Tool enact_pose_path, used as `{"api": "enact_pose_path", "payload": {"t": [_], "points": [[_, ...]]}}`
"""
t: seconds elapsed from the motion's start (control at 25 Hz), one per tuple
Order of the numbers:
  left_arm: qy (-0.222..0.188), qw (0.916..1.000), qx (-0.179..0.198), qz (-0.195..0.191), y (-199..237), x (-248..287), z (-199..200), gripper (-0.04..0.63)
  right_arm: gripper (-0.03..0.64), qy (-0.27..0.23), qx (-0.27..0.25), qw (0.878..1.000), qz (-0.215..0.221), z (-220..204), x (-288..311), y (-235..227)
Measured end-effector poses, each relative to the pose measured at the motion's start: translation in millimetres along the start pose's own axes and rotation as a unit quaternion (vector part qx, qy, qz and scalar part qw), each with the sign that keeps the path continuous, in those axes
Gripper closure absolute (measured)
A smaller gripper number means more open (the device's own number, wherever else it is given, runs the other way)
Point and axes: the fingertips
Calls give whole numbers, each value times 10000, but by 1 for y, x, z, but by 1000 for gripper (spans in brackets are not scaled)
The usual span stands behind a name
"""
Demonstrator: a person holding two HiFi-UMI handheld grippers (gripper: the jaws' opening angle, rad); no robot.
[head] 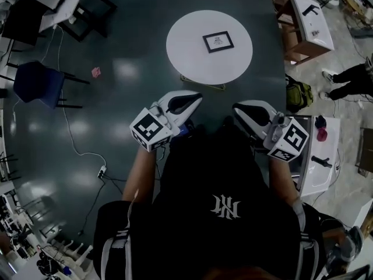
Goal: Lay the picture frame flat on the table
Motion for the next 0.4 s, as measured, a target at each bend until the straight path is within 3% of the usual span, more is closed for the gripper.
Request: {"api": "enact_pose_path", "payload": {"t": [0.4], "points": [[-164, 9976, 47, -666, -8, 34, 14, 606, 617, 161, -179, 9992, -327, 0, -7, -15]]}}
Point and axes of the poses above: the fingertips, and each gripper's own axes: x forward along the fingers, y to its left, z out of its top, and after that the axes turned 8 degrees about -x, right-handed
